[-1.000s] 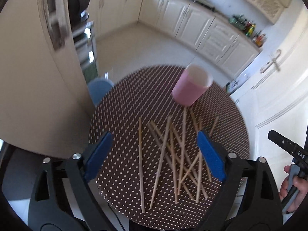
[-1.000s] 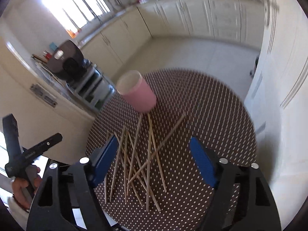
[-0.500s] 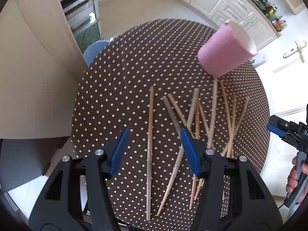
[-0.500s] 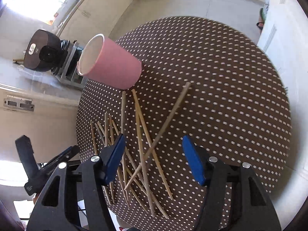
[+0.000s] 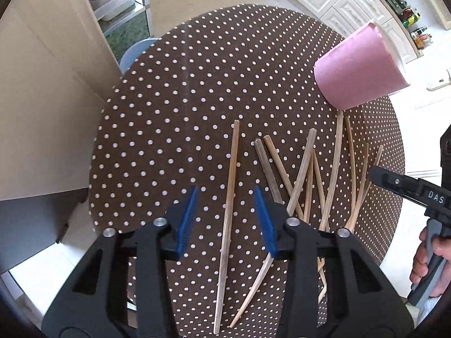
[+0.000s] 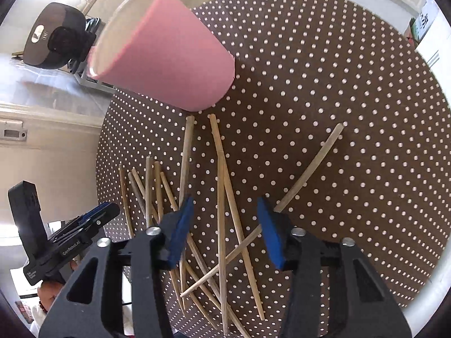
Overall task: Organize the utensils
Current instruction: 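Close the left tool on a wooden chopstick while the right tool grasps another, then lift both chopsticks over the pink cup and open both tools to drop them in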
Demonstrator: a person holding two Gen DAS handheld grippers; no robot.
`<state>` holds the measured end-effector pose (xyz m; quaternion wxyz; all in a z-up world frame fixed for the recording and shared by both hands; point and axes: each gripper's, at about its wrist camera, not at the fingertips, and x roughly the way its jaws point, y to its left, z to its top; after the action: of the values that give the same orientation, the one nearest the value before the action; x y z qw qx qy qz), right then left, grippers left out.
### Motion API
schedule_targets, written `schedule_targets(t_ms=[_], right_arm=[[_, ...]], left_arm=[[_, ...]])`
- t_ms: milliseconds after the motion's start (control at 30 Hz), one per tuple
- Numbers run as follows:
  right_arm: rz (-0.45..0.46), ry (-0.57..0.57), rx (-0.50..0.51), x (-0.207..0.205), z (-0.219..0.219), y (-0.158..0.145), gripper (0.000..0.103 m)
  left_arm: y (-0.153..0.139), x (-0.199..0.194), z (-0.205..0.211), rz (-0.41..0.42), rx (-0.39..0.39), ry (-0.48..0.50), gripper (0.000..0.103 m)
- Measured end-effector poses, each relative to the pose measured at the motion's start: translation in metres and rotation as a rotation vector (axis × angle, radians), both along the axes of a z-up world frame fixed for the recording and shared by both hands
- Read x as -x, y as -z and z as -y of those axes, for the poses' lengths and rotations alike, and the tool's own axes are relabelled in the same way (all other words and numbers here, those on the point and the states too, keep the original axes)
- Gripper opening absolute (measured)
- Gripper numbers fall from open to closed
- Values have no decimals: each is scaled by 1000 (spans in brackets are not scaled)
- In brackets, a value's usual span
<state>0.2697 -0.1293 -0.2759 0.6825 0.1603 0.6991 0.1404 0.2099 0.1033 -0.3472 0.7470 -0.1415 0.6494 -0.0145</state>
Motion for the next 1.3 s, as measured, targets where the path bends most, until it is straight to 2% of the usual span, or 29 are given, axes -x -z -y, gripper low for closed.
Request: schedule_targets(t_ms=[67,167,300,333,400,600,833,1300], right_arm=[[-19,-3,-13,-3,1,5,30],[-22,-10,-19,-9,-7,10,18],[-32,-20,-35,-18,-13,26,7],[-35,-18,-43,-19,-14,29,6],[-32,-20,-57,-19,-12,29,5],[8,-38,-83,-14,-10,11,5],[56,-34,-120,-5,-8,-18,5],[308,-78,-162,25,-6,-119,5]], left_arm=[[5,-5,2,-10,1,-3,36],[12,-12,3,-18,8,3,33],[19,-12,10,-29,-38,37,25],[19,-11,11,-29,-46,37,23],[19,-6,9,-27,-59,36,7],[14,-7,10,6,-49,44,6],[-25,2,13,96,-16,56,6],[-142,35,18,380,10,113,6]])
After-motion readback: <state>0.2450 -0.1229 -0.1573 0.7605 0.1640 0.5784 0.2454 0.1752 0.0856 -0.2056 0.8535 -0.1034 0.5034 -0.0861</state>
